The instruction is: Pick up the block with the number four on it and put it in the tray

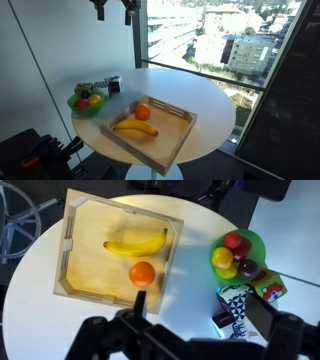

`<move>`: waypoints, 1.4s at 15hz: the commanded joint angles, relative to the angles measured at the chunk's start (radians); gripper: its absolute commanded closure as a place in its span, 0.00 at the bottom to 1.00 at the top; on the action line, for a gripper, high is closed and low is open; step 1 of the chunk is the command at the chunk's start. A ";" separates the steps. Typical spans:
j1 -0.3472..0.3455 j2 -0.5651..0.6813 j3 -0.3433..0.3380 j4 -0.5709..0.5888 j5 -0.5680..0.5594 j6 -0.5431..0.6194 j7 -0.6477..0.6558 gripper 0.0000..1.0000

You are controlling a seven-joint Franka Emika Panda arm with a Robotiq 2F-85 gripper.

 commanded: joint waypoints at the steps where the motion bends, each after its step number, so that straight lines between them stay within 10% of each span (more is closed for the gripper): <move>1: -0.017 0.000 0.015 0.003 0.004 -0.002 -0.003 0.00; 21: 0.014 0.108 0.123 0.009 -0.030 0.019 0.037 0.00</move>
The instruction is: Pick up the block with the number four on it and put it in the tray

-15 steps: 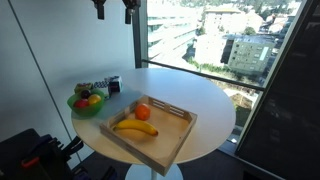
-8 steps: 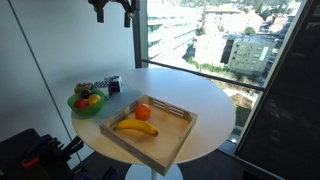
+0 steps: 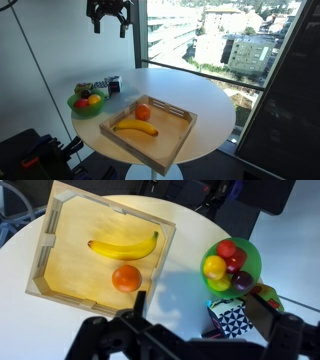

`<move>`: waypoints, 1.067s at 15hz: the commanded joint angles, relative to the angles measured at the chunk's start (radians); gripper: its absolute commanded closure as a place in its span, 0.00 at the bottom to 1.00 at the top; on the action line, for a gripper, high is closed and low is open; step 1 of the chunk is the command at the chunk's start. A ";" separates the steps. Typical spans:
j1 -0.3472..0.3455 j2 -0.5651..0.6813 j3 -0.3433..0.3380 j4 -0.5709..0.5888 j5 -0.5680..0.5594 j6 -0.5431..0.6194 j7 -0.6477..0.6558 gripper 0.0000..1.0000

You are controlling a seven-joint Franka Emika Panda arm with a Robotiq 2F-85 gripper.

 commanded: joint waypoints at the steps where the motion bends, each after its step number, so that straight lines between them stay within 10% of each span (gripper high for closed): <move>1: 0.016 0.028 0.040 0.013 -0.030 0.008 0.029 0.00; 16: 0.075 0.075 0.133 -0.067 -0.056 0.294 0.088 0.00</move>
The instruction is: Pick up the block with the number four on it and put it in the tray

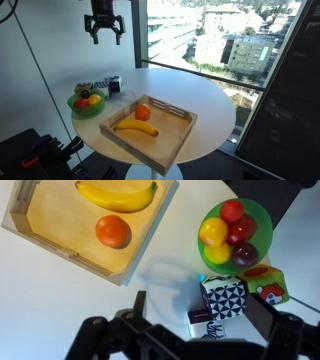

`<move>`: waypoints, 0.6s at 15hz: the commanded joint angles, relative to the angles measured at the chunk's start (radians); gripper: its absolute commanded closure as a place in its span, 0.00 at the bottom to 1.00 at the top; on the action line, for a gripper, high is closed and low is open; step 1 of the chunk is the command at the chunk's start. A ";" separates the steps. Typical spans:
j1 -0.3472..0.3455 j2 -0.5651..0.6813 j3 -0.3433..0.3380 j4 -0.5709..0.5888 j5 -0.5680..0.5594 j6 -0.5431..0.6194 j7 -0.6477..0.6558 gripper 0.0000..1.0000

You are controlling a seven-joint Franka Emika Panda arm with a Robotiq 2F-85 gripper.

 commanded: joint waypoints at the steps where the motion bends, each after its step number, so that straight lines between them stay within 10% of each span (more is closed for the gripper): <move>1: 0.003 -0.010 0.006 -0.035 -0.008 0.072 0.027 0.00; 9: 0.000 -0.002 0.002 -0.033 0.000 0.072 0.006 0.00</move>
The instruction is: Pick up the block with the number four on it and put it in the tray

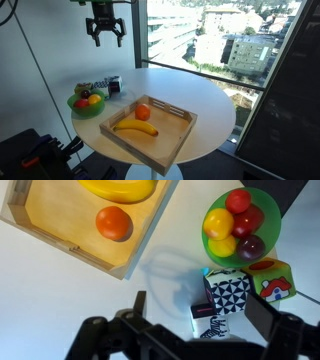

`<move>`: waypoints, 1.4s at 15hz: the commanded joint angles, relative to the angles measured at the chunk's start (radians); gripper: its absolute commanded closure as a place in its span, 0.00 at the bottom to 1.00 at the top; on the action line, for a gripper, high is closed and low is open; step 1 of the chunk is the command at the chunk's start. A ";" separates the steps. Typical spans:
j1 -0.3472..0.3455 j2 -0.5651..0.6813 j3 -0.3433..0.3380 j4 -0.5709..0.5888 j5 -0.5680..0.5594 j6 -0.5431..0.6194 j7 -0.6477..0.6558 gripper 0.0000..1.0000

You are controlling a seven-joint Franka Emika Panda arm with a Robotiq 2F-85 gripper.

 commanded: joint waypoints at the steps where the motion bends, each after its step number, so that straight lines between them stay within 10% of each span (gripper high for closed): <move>1: 0.001 0.000 -0.001 0.001 0.000 -0.002 0.000 0.00; 21: 0.057 0.130 0.073 -0.125 0.019 0.318 -0.012 0.00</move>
